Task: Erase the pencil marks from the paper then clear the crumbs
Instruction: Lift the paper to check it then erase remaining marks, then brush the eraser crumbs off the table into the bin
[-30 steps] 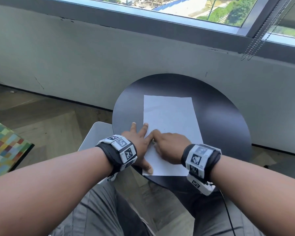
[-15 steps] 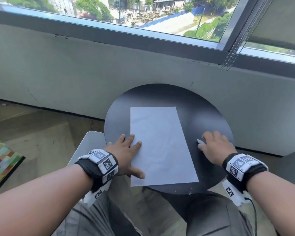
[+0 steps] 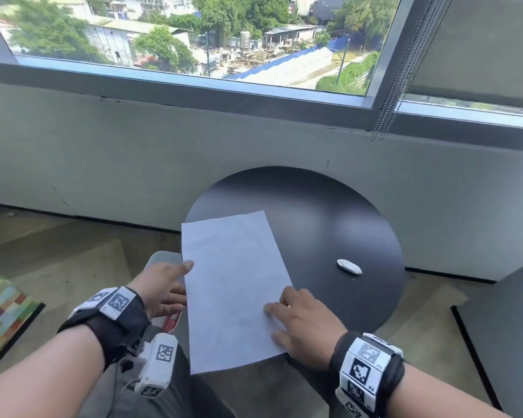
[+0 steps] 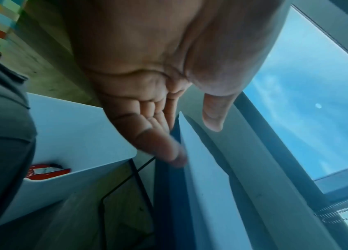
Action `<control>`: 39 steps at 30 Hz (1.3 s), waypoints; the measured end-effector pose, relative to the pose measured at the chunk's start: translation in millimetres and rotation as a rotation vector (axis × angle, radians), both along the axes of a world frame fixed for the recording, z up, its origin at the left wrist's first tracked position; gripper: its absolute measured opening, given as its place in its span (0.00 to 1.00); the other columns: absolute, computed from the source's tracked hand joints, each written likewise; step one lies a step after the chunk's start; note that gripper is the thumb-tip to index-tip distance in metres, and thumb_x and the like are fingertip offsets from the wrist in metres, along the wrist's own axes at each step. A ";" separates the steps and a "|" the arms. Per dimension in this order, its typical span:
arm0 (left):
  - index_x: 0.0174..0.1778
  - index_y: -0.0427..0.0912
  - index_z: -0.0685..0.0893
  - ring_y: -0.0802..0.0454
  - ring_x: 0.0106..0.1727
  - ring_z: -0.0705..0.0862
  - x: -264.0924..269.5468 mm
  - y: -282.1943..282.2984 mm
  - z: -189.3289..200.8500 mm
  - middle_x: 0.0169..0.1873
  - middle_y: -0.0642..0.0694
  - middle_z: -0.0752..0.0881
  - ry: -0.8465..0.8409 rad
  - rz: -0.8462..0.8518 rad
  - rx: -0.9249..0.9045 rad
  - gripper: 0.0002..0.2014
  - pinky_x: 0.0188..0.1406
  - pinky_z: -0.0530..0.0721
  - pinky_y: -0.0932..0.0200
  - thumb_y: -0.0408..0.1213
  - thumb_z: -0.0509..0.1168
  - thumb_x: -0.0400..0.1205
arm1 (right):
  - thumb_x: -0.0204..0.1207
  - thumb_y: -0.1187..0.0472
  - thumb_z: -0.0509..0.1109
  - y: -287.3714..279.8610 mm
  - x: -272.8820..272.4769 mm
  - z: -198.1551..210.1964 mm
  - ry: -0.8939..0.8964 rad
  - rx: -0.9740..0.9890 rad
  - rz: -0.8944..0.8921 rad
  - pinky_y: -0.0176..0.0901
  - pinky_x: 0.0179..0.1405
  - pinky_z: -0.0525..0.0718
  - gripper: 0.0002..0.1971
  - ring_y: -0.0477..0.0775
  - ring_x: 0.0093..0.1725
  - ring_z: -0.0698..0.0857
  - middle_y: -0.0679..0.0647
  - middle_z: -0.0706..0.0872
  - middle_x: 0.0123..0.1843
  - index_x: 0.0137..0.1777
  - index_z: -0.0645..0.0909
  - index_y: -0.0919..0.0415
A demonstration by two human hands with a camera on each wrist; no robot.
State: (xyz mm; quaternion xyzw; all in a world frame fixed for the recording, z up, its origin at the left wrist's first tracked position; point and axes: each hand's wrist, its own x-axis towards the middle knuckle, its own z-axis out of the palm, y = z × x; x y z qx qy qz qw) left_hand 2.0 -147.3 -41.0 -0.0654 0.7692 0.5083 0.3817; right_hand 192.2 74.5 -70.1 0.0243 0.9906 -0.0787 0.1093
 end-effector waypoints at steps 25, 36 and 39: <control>0.44 0.54 0.94 0.56 0.36 0.79 -10.6 60.3 98.5 0.38 0.48 0.87 0.707 -0.159 0.534 0.08 0.37 0.76 0.62 0.37 0.72 0.82 | 0.63 0.51 0.80 96.8 -34.9 180.4 0.618 -1.136 -0.492 0.35 0.21 0.71 0.22 0.47 0.26 0.75 0.58 0.87 0.39 0.49 0.86 0.69; 0.51 0.66 0.86 0.51 0.41 0.86 -22.4 64.2 51.7 0.39 0.57 0.87 0.716 -0.276 0.206 0.08 0.45 0.84 0.54 0.49 0.74 0.79 | 0.78 0.59 0.74 113.1 -44.9 135.9 0.491 -0.887 -0.659 0.40 0.21 0.71 0.10 0.55 0.26 0.78 0.60 0.84 0.32 0.47 0.85 0.69; 0.74 0.61 0.75 0.51 0.54 0.84 -28.4 74.3 60.6 0.57 0.50 0.81 0.907 -0.206 0.152 0.26 0.59 0.83 0.51 0.46 0.74 0.80 | 0.80 0.61 0.70 125.7 -62.7 139.0 0.616 -1.032 -0.837 0.40 0.20 0.74 0.07 0.55 0.23 0.80 0.63 0.81 0.32 0.49 0.79 0.66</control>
